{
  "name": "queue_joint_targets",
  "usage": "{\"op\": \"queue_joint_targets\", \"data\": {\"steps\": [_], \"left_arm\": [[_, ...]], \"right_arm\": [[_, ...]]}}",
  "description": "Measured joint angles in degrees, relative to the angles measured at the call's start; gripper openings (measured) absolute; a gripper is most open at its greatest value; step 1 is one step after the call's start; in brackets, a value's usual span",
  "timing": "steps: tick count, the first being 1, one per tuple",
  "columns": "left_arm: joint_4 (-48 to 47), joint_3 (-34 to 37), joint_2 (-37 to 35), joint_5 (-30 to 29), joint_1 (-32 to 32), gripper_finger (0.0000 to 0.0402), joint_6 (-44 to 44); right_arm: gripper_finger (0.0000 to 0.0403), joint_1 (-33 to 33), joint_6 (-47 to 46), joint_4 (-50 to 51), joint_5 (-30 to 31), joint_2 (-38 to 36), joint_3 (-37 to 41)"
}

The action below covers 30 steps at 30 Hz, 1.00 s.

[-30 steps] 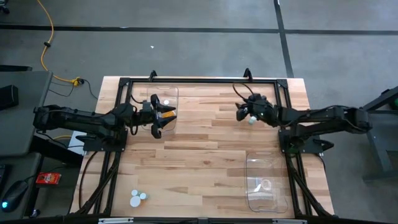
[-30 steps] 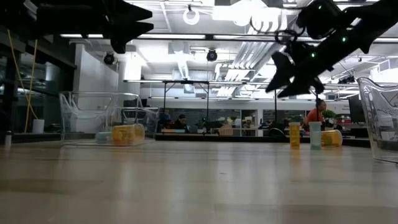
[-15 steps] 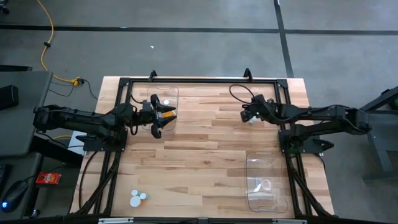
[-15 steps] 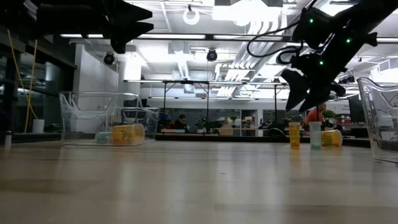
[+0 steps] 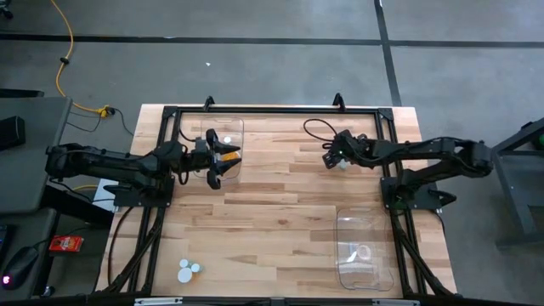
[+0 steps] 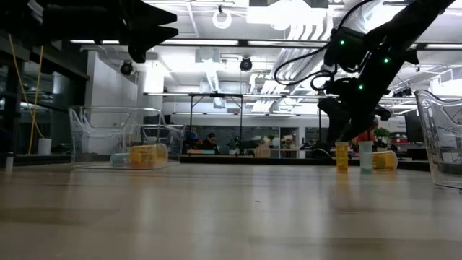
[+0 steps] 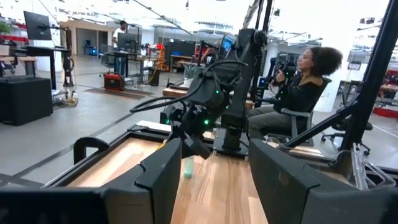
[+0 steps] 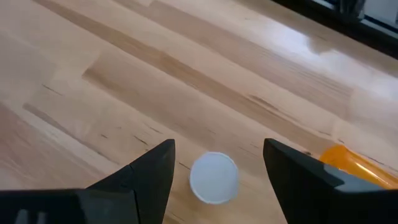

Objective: Pick and place medicine bottles into bin by pill shape (circle, oval)
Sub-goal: Put the orange tablet bottle into the right transparent bin

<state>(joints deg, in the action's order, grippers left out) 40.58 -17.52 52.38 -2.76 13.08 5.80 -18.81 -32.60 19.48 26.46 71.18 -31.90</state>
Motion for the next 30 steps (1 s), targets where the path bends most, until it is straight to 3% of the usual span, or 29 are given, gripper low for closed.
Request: {"op": "queue_joint_targets", "data": {"steps": [6,25,30], "left_arm": [[-0.53,0.0,0.0,0.0,0.02,0.0174,0.0],[-0.51,0.0,0.0,0.0,0.0,0.0174,0.0],[-0.51,0.0,0.0,0.0,0.02,0.0174,0.14]], "right_arm": [[0.0228,0.07,0.03,0.85,-3.57,1.17,-0.81],[0.0108,0.09,0.83,1.55,-3.74,1.26,-0.78],[0.0101,1.35,5.22,-6.42,-6.05,-0.36,-0.67]]}}
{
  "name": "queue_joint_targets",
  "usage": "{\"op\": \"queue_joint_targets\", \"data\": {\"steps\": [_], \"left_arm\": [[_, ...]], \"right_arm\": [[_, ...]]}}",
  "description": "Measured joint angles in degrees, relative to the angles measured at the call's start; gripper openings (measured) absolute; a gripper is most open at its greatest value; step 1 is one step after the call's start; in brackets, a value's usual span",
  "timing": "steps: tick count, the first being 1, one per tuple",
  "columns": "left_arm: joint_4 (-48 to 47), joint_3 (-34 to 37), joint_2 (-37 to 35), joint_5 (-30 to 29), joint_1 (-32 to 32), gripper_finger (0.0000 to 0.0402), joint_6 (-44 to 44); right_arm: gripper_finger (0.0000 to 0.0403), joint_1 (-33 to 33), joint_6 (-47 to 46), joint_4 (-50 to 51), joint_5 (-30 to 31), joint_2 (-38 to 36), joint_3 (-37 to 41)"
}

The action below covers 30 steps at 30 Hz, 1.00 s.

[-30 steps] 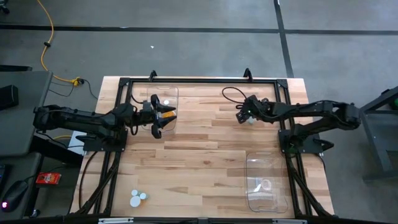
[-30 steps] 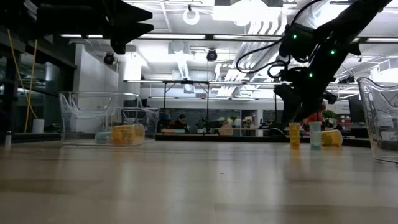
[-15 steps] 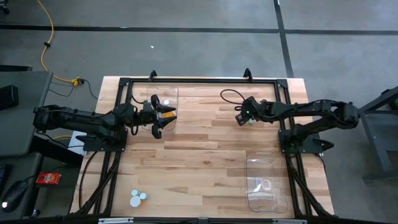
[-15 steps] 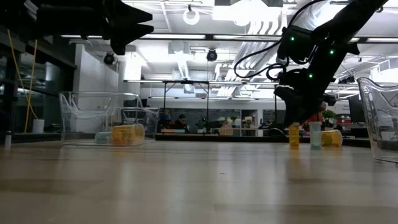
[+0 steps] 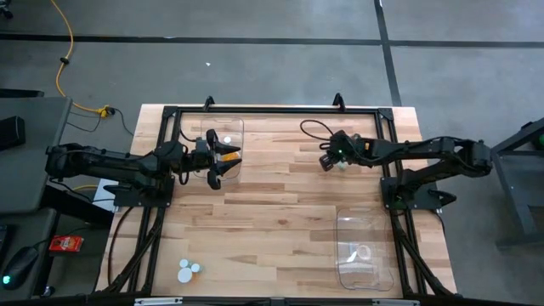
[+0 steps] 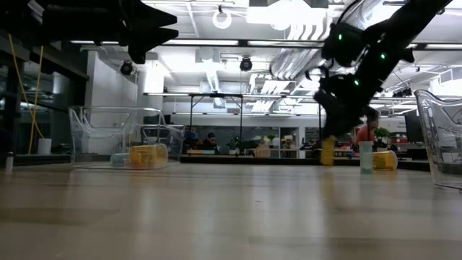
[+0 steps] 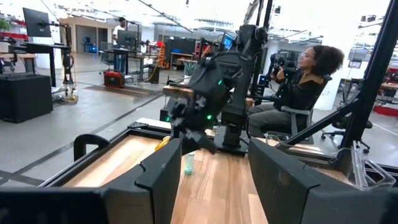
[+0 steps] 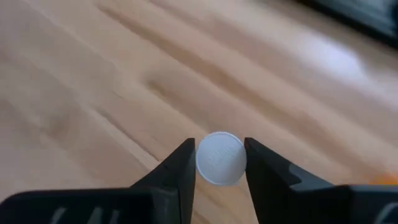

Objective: Pick and place medicine bottles into bin by pill shape (circle, oval)
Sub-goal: Put the orange tablet bottle into the right transparent bin

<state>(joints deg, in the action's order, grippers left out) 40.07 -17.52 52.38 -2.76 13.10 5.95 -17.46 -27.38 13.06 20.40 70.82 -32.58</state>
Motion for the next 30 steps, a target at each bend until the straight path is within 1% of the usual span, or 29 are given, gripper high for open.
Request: {"op": "queue_joint_targets", "data": {"steps": [3,7,9,15,20,30], "left_arm": [[0.0,-0.02,0.0,0.0,-0.01,0.0174,0.02],[0.02,-0.02,0.0,0.04,-0.02,0.0174,0.03],[-0.02,-0.02,0.0,0.17,-0.02,0.0174,0.03],[-1.1,-0.02,0.0,0.85,-0.02,0.0174,0.63],[-1.79,-0.02,0.0,0.85,-0.02,0.0174,0.93],[-1.77,-0.02,0.0,0.85,-0.02,0.0174,0.93]], "right_arm": [[0.0101,2.85,5.6,-9.67,-1.59,-0.45,0.0],[0.01,6.98,12.31,-21.86,-8.0,-0.47,0.0],[0.01,9.06,14.83,-27.18,-9.92,-0.47,0.0],[0.0099,14.28,21.82,-38.89,-13.22,-0.47,0.0],[0.0099,16.75,24.93,-42.18,-13.53,-0.47,-0.02],[0.0099,16.83,24.9,-42.33,-13.51,-0.47,-0.02]]}}
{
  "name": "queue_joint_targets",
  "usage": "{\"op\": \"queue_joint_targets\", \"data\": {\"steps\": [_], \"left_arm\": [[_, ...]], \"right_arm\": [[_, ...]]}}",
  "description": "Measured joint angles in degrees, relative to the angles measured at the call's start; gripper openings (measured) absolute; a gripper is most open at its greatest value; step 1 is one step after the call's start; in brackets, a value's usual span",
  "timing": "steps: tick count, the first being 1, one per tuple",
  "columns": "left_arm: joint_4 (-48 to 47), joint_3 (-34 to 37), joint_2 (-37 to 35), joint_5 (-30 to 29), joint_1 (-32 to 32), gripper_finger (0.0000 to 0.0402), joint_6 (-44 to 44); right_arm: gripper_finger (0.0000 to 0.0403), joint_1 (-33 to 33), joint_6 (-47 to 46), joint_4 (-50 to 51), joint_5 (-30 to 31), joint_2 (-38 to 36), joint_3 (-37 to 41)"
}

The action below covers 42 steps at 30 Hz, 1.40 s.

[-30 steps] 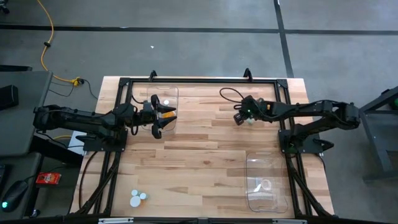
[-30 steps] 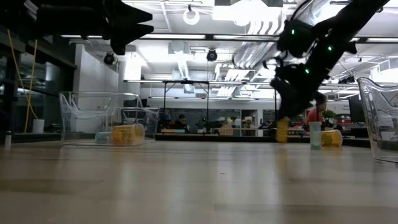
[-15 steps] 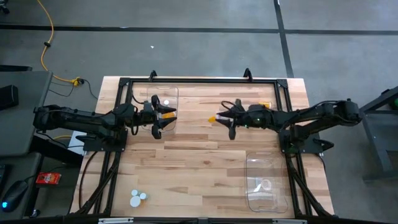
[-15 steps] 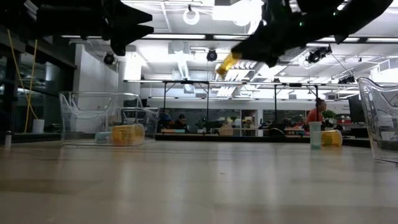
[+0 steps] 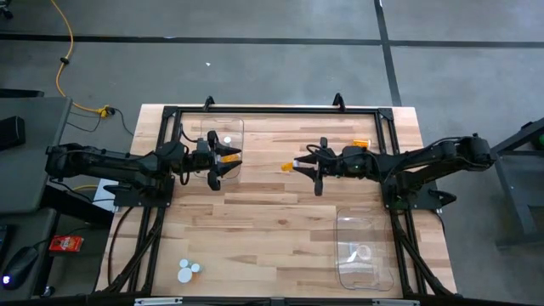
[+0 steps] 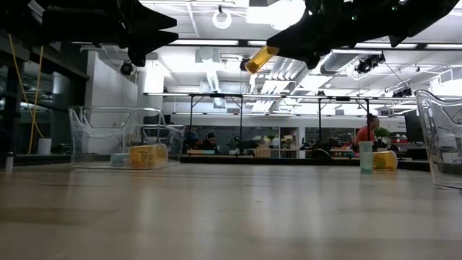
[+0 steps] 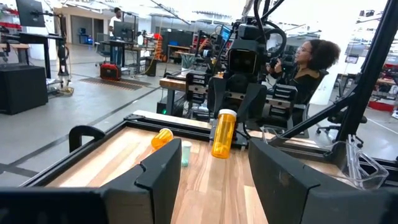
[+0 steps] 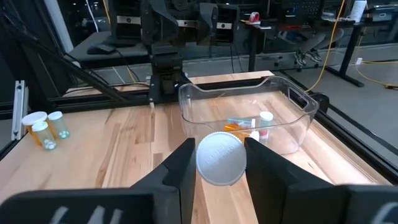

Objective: Pick and place medicine bottles into bin by pill shape (circle, oval)
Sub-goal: Put the orange tablet bottle into the right transparent bin

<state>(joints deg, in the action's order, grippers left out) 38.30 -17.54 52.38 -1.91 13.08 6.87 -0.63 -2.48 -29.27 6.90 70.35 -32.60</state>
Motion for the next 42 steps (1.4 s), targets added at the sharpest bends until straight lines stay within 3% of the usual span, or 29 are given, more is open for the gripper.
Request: {"op": "queue_joint_targets", "data": {"steps": [5,7,15,18,22,28,33,42], "left_arm": [[0.0,0.0,0.0,0.0,0.0,0.0174,0.0],[0.02,0.0,0.0,0.0,0.0,0.0174,0.0],[0.04,0.0,0.0,0.0,0.0,0.0174,-0.01],[0.03,0.0,0.0,0.0,0.0,0.0174,0.0],[0.02,0.0,0.0,0.0,0.0,0.0174,0.42],[0.0,0.0,0.0,0.0,0.0,0.0174,0.45],[-0.64,0.0,0.0,0.0,0.0,0.0174,0.46],[-1.29,0.0,0.0,0.0,0.0,0.0174,0.44]], "right_arm": [[0.0099,0.47,-2.3,0.45,0.02,0.0,-0.08],[0.0099,1.68,-3.02,5.12,0.07,-0.05,-1.91],[0.0099,14.56,-13.67,43.79,2.16,-0.26,-16.87],[0.0099,21.63,-23.22,57.21,3.13,-0.26,-21.31],[0.0099,31.8,-38.5,67.74,3.13,-0.26,-25.41],[0.0099,44.14,-61.07,77.18,3.11,-0.23,-27.63],[0.0099,49.66,-75.68,86.79,3.57,1.13,-27.41],[0.0099,49.93,-78.94,87.96,4.16,6.6,-24.86]]}}
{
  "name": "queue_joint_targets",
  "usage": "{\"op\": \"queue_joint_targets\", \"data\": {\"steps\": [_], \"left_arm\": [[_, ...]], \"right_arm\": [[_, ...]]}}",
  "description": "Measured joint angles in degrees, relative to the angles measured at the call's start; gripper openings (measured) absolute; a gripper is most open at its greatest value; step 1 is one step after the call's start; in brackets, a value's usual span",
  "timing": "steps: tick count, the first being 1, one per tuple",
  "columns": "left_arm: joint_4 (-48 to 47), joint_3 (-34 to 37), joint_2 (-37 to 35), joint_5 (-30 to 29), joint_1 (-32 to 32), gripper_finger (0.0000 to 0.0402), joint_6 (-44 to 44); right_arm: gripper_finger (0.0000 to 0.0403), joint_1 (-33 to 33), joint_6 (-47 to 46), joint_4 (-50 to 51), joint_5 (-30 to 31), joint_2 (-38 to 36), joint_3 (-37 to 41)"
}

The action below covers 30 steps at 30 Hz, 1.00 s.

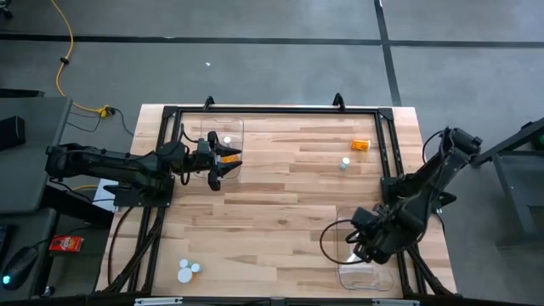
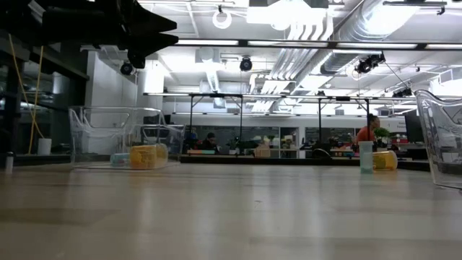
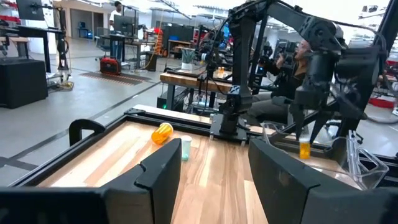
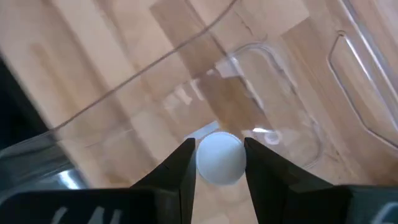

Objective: Pick and place medicine bottles into bin by pill shape (circle, oval)
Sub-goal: Put the orange tablet bottle into the right transparent bin, then put the blue tablet bottle into the right transparent bin

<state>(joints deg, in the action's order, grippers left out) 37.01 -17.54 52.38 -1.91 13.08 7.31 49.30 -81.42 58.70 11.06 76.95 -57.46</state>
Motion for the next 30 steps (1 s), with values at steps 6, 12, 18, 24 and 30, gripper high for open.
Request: {"op": "queue_joint_targets", "data": {"steps": [6,12,18,24,30], "left_arm": [[0.02,0.0,0.0,0.0,0.0,0.0174,0.0],[0.02,0.0,0.0,-0.04,0.0,0.0174,0.0],[0.0,0.0,0.0,-0.09,0.0,0.0174,0.0],[0.01,0.0,0.0,-0.23,0.01,0.0174,0.01],[0.01,0.0,0.0,-0.24,0.01,0.0174,0.01]], "right_arm": [[0.0099,-2.42,2.31,0.69,0.11,3.79,1.1],[0.0124,-5.57,5.54,0.78,0.28,6.25,1.38],[0.0187,-8.17,10.97,-0.16,0.27,7.14,1.4],[0.0223,-10.21,19.56,0.67,-0.27,5.8,-0.2],[0.0216,-10.35,27.78,2.6,8.58,0.55,-6.04]]}}
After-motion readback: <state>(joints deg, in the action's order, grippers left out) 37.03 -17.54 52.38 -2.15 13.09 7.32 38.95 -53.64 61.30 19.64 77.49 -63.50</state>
